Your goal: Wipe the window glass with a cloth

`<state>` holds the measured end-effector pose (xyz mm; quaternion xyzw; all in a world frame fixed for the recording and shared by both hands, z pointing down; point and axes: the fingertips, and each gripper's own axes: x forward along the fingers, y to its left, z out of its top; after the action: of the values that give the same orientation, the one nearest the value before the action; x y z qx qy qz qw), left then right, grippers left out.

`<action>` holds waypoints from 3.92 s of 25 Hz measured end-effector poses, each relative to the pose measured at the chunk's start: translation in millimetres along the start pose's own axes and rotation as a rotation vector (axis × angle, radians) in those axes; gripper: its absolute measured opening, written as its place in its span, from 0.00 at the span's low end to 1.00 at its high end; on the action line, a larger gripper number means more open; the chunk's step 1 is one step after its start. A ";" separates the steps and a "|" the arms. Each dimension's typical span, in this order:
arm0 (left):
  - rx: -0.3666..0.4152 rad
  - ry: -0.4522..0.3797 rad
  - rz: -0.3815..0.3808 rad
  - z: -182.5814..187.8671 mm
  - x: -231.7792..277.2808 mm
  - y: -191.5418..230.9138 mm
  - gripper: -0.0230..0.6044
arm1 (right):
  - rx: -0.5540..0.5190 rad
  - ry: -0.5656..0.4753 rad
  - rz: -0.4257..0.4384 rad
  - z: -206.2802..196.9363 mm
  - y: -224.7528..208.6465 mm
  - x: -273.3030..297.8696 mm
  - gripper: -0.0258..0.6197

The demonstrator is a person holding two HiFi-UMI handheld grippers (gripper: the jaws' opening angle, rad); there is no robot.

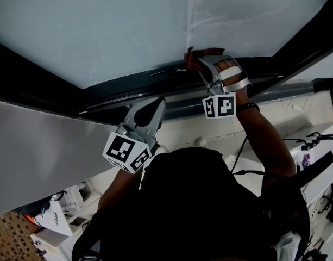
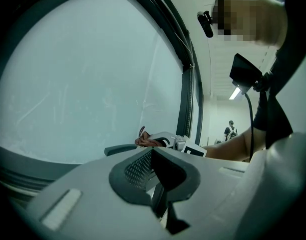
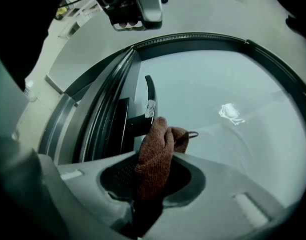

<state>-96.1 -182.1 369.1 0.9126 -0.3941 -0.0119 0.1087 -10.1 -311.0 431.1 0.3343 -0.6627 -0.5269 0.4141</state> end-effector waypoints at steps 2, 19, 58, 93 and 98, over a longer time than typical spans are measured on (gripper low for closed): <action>0.001 -0.003 -0.011 0.3 -2.7 -1.0 0.06 | -0.017 0.012 0.024 -0.4 1.5 0.0 0.16; 0.000 0.011 -0.136 -13.2 -68.1 8.9 0.06 | -0.028 0.199 0.243 -2.6 0.5 -13.1 0.16; 0.031 -0.011 0.075 -79.3 -164.6 -321.1 0.06 | 1.594 -0.567 0.283 98.0 37.0 -482.6 0.17; 0.000 -0.069 0.042 -88.5 -291.0 -329.8 0.06 | 1.522 -0.395 0.249 186.4 55.5 -546.8 0.17; 0.016 -0.056 0.062 -87.5 -285.9 -331.8 0.06 | 1.536 -0.411 0.229 178.0 54.8 -548.8 0.17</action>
<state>-45.9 261.7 367.3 0.9000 -0.4252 -0.0309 0.0904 67.1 258.8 358.6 0.3520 -0.9333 0.0709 -0.0104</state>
